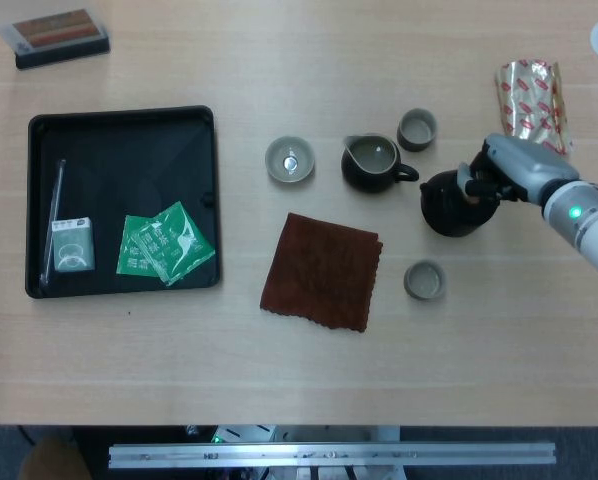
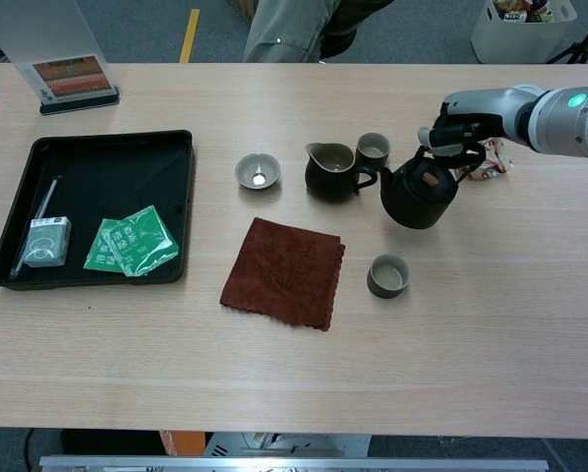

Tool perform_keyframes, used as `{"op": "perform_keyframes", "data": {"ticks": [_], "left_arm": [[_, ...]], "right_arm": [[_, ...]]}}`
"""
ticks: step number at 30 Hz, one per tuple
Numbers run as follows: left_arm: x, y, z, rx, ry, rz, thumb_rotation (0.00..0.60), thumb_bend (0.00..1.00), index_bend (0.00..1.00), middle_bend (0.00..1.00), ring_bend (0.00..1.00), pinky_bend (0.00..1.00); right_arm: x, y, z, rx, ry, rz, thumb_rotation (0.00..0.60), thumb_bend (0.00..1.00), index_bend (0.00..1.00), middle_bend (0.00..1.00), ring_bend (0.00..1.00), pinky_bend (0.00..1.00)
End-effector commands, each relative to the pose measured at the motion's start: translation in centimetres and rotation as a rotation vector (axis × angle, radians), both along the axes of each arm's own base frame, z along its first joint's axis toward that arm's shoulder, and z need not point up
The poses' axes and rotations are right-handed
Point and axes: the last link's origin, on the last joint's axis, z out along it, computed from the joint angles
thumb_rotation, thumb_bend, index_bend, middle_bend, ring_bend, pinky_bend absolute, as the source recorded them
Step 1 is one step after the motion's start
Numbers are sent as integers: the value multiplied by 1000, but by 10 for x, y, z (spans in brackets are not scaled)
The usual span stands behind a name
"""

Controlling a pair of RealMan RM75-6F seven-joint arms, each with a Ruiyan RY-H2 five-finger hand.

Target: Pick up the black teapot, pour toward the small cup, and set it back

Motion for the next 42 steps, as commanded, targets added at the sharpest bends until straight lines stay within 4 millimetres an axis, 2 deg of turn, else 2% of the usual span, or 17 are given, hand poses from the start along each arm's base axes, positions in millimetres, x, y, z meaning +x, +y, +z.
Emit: {"op": "perform_keyframes", "data": {"ticks": [1,13,19,30,42], "left_arm": [[0,0,0,2,-1,0,600,218,21,0,0,0],[-2,-1,-1,1,-3,1,600,218,21,0,0,0],[-2,0,-2,-2,-5,1,600,218,21,0,0,0],[-3,0,-4,-5,-6,3,600,217,21,0,0,0],[-2,2,-4,-6,-3,5,600,217,21,0,0,0]], "right_arm": [[5,-2,5,-14,18,27,286,795,924,879,865,123],[16,-7,21,-78,122,133,306,829,924,879,868,123],[16,-10,26,-126,211,206,309,829,924,879,869,123],[12,-15,26,-165,257,221,319,828,924,879,869,123],[9,-29,22,-201,302,221,319,828,924,879,869,123]]}}
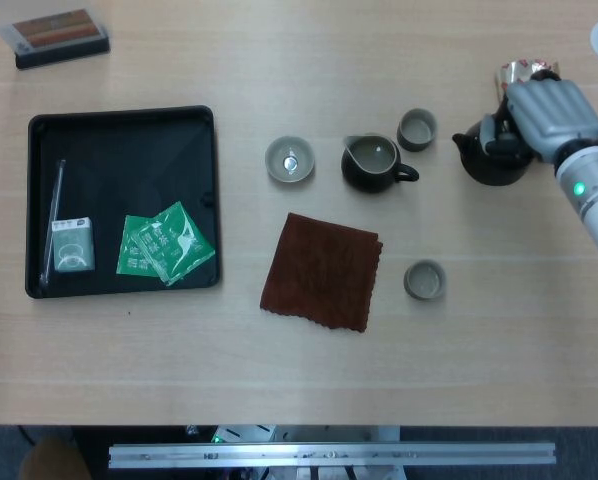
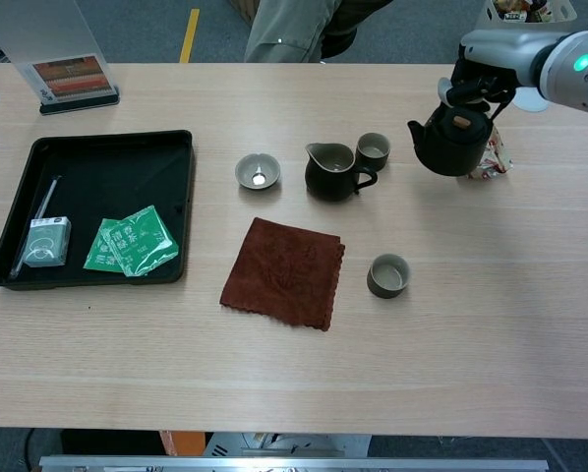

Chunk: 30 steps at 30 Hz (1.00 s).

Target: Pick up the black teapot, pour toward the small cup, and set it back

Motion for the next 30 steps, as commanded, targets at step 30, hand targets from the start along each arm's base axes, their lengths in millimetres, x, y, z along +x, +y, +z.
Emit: {"op": "perform_keyframes", "data": {"ticks": [30], "left_arm": [[-4,-6,3,21,-2,20,600,217,21,0,0,0]], "right_arm": [[23,-40,-40,-128,264,152,327,825,924,874,868,128]]}}
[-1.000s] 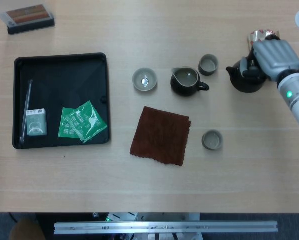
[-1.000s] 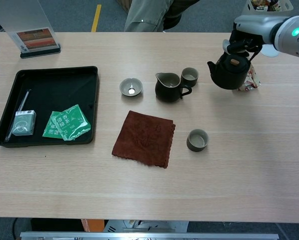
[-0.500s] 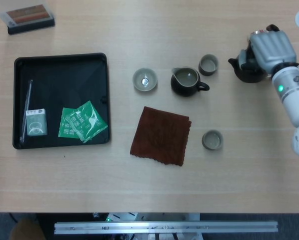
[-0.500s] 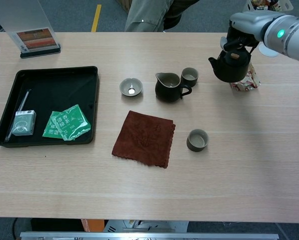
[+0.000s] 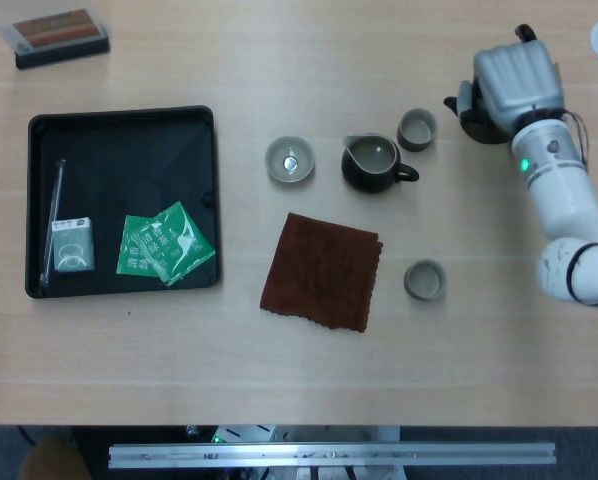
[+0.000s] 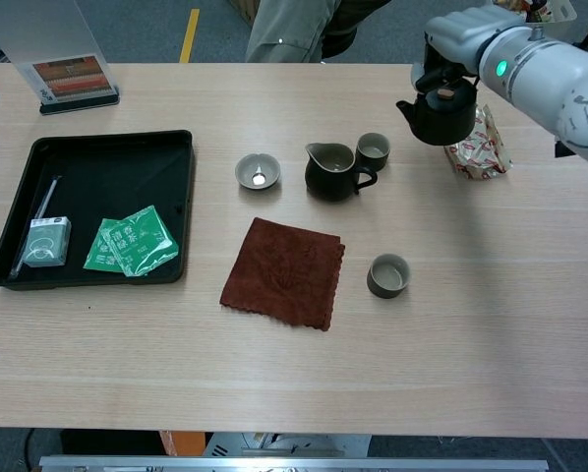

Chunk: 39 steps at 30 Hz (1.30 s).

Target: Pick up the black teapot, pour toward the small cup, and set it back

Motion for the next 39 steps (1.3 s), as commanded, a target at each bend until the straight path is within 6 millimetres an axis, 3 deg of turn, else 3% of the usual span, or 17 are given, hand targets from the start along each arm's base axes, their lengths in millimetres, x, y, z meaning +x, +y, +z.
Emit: {"op": "perform_keyframes", "data": {"ticks": [1,39], "left_arm": [[0,0,0,0,0,0,600,217,21,0,0,0],[-4,-7,0,22,-4,18,600,218,21,0,0,0]], "right_arm": [[3,-2,-4,-9,34,26,328,825,924,873,868,128],[17,-5,-45,-9,274,177,350,824,924,871,868,129]]}}
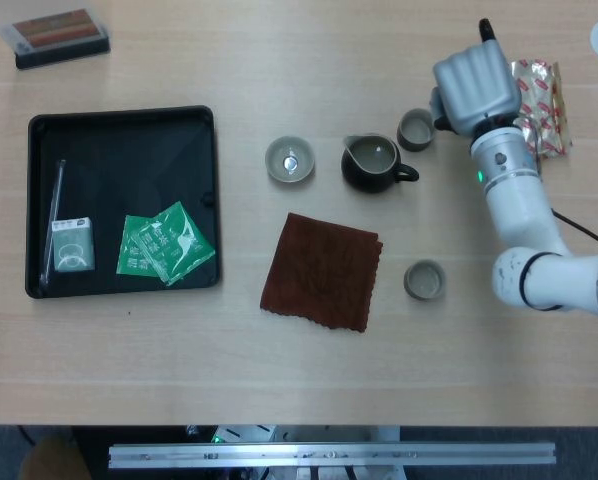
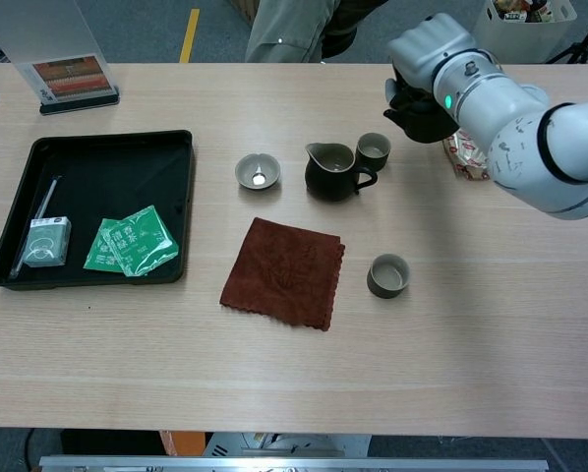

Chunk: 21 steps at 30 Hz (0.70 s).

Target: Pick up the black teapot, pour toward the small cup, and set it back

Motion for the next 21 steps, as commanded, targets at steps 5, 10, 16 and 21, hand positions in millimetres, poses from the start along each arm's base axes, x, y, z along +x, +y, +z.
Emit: {"op": "perform_keyframes", "data": {"ticks": [5,10,16,21], "left_arm": [[0,-1,0,2,0,1,600,218,21,0,0,0],[-1,-2,0,3,0,2,600,217,21,0,0,0],[-1,-3,0,6,0,5,600,217,21,0,0,0],[-2,-4,0,8,0,8,600,217,21,0,0,0]], "right_arm": [[3,1,-4,0,33,20,354,823,924,871,868,129],[5,1,-7,-2,52,35,358,822,924,872,868,129],[7,1,-9,-3,70,46,362,821,924,871,868,129],[8,1,-11,-1,85,54,363,821,924,871,868,129]]}}
